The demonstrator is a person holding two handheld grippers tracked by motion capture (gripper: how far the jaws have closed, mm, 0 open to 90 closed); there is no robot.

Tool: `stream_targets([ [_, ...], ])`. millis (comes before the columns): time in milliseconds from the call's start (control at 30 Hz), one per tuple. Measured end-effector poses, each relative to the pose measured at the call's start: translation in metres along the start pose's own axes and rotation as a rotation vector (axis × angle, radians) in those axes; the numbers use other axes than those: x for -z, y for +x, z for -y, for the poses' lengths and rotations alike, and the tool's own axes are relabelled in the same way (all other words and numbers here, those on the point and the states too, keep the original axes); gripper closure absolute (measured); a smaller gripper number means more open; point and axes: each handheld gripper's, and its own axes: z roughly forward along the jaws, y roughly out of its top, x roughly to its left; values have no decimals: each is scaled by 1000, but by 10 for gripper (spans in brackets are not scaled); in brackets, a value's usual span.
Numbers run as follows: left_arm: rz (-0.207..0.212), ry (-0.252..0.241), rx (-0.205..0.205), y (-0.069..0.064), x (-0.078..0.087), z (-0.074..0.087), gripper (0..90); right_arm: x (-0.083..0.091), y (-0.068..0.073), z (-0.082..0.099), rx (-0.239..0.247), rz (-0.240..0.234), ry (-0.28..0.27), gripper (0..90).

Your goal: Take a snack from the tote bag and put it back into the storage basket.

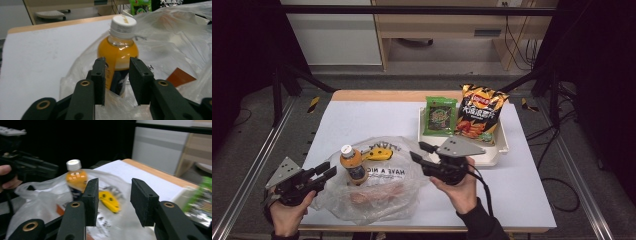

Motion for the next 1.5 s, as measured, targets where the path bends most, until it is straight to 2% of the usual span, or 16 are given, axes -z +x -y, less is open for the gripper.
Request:
stream_targets([
  [67,5,18,-11,-3,-1,1,703,-12,11,1,5,-34,19,604],
  [167,20,39,-25,-8,-4,5,739,-31,25,9,17,-66,75,608],
  [200,20,39,-25,-8,-4,5,751,-31,25,9,17,-66,75,608],
  [267,25,54,-26,-9,-7,8,764,-41,31,17,24,-84,106,625],
  [333,26,68,-28,-11,-8,12,796,-53,35,30,47,-86,166,649],
  [367,30,75,-30,-11,-9,15,796,-53,35,30,47,-86,166,649],
  [467,34,100,-26,-13,-10,21,829,-59,34,46,40,-88,221,660],
  [633,57,146,-35,-20,-13,30,868,-57,34,64,39,-96,280,682],
  [733,71,166,-41,-22,-12,34,877,-52,35,74,28,-115,293,711],
  [967,92,182,-26,-21,-5,43,891,-49,44,92,25,-156,353,763],
  [1133,90,199,-34,-21,-3,47,888,-47,48,97,25,-164,351,772],
  [1233,95,224,-36,-21,-4,51,882,-46,50,100,33,-166,374,768],
  [1433,107,230,-35,-22,-4,52,868,-45,45,107,10,-157,386,746],
  [1500,101,227,-38,-23,-4,52,855,-46,46,106,21,-155,386,726],
])
